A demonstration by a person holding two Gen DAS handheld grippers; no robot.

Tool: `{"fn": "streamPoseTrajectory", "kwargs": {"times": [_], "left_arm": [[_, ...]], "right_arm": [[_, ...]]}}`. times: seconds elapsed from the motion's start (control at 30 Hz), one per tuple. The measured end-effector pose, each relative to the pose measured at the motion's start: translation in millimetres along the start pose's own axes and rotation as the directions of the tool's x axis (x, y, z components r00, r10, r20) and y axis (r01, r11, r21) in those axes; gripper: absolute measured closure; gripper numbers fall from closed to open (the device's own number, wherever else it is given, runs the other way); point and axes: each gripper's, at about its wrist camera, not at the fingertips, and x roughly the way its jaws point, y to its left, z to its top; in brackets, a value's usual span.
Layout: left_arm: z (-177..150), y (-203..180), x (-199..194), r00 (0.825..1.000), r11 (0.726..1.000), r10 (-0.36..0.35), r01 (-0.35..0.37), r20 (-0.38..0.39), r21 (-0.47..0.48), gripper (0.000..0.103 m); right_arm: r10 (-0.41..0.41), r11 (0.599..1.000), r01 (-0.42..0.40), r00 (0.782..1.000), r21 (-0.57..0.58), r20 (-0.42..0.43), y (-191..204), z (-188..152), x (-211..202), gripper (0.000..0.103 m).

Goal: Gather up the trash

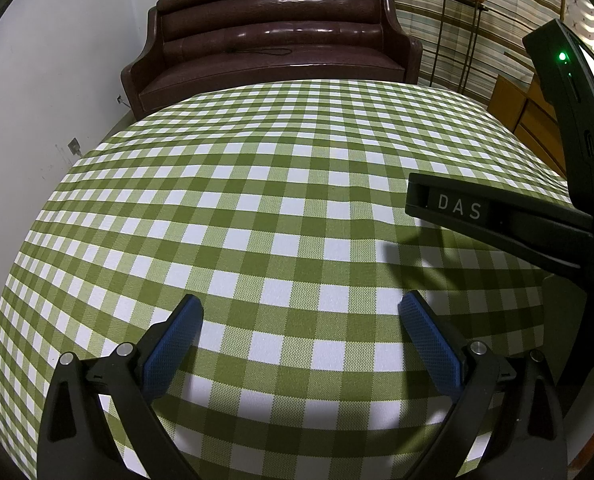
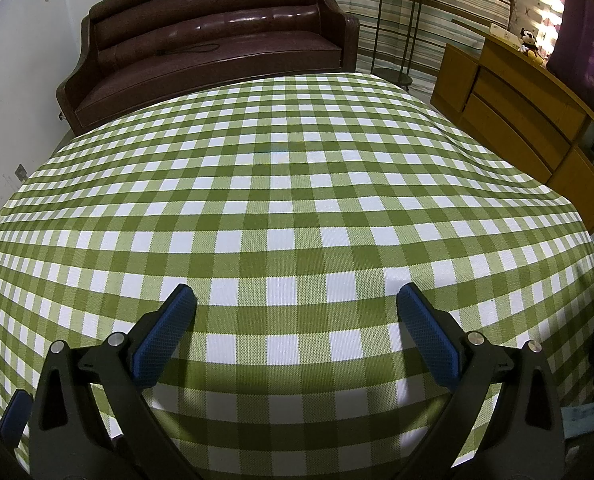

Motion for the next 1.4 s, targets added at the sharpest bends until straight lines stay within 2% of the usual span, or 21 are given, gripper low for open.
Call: {"fn": "streamPoseTrajectory", "kwargs": {"times": [1.4], "left_arm": [[-0.6,0.8,0.3,1.0,1.0,-0.001,0.001,0.001,0.001,0.006]], "right_arm": [[0.002,1.0,-0.002,1.0,0.0,0.001,-1.4,1.7,2.2,0.004]]}}
